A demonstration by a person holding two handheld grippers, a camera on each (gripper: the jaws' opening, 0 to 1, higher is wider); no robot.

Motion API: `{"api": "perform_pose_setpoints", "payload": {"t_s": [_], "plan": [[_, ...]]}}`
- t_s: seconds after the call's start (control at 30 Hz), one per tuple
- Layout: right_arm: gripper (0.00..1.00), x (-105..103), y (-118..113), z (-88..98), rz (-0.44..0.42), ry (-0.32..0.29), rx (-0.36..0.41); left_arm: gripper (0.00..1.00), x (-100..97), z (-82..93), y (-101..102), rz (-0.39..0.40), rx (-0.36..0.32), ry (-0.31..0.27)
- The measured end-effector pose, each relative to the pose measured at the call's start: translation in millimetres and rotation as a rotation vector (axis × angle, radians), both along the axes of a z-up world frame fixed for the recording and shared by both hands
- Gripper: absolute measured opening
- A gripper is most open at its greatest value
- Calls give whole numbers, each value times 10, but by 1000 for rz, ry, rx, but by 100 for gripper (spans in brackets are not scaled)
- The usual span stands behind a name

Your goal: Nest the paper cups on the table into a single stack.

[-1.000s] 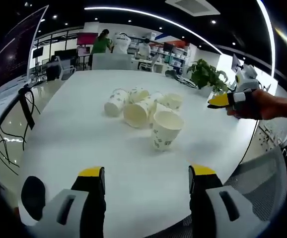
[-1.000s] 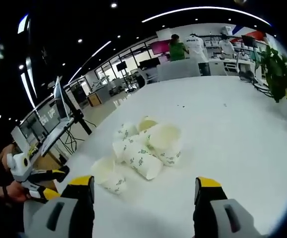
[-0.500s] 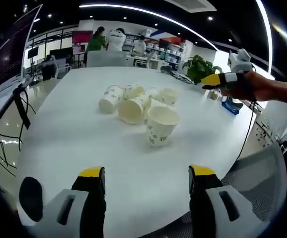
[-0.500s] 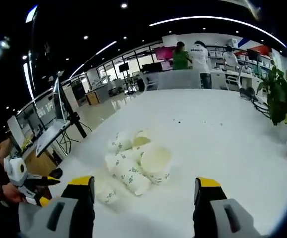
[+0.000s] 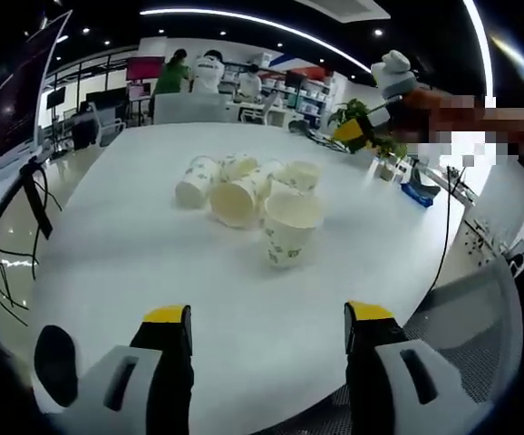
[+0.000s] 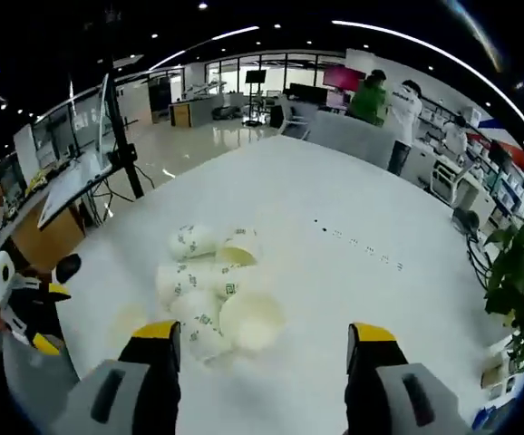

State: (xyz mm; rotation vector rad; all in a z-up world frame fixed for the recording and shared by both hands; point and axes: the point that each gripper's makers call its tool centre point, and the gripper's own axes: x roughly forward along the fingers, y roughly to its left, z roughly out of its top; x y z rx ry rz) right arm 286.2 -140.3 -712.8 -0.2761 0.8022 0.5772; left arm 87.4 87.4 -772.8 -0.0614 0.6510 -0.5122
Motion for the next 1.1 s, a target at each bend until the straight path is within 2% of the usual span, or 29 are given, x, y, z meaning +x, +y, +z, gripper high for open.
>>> {"api": "perform_pose_setpoints", "payload": {"t_s": [0.23, 0.3, 0.37, 0.57, 0.67, 0.73, 0.77, 0.87, 0.9, 0.97, 1.1], "plan": [[74, 69, 107, -150, -2, 68, -8, 67, 10, 42, 34, 33, -10, -4], [74, 117, 136, -246, -11, 86, -7, 67, 9, 47, 34, 35, -9, -4], [73, 90, 134, -227, -19, 99, -7, 67, 11, 41, 28, 34, -9, -2], [72, 202, 107, -385, -50, 142, -7, 67, 6, 20, -1, 21, -2, 3], [70, 161, 84, -408, -58, 154, -22, 66, 4, 10, -12, 15, 0, 5], [69, 195, 66, -480, -58, 163, -30, 66, -9, 12, -24, 10, 3, 8], [69, 266, 61, -585, -62, 174, -40, 66, -11, 11, -26, 8, 3, 9], [65, 255, 18, -593, -72, 193, -46, 66, -15, 10, -31, 5, 5, 11], [64, 315, 20, -715, -78, 209, -42, 66, -16, 8, -32, 4, 5, 11], [62, 349, 14, -808, -76, 231, -47, 65, -13, 4, -28, 5, 8, 11], [58, 379, 19, -911, -77, 258, -64, 65, -9, -6, -24, 7, 5, 14]]}}
